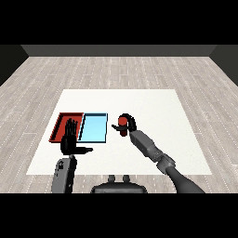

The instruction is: Pick the red can and put it in the red box

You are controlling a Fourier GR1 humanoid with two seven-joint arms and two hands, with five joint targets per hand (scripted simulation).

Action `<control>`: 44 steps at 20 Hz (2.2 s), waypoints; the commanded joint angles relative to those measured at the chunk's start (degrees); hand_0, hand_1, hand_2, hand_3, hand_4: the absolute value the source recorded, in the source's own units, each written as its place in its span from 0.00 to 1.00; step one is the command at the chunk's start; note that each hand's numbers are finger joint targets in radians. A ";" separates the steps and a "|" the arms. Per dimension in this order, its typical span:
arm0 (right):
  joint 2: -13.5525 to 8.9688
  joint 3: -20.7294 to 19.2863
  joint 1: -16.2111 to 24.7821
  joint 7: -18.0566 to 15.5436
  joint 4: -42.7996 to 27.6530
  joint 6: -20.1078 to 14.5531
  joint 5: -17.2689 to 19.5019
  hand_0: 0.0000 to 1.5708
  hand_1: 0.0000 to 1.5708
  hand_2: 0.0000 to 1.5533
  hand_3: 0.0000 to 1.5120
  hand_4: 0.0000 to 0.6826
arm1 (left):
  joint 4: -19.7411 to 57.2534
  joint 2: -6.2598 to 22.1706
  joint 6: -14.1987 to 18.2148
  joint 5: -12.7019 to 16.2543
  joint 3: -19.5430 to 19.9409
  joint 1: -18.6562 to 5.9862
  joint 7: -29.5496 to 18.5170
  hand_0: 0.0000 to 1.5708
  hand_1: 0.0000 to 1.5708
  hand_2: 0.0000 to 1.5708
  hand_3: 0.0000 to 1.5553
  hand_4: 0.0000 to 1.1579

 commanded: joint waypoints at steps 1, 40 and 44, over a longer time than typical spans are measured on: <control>0.12 -0.95 -1.53 -2.57 0.39 -0.43 -0.60 0.98 0.98 0.95 0.91 0.86 | -1.40 1.36 -1.28 1.19 1.05 0.43 0.10 0.00 0.00 0.00 0.00 0.00; -9.29 -6.60 21.47 16.87 -64.96 -11.79 30.36 0.92 0.92 0.93 0.92 0.93 | 13.90 -1.91 21.06 -3.21 -26.26 -17.75 14.35 0.00 0.00 0.00 0.00 0.00; -7.53 -9.27 27.42 12.54 -65.15 -6.01 32.17 0.93 0.93 0.93 0.92 0.97 | 11.47 -1.91 20.29 -3.60 -27.92 -12.80 13.71 0.00 0.00 0.00 0.00 0.00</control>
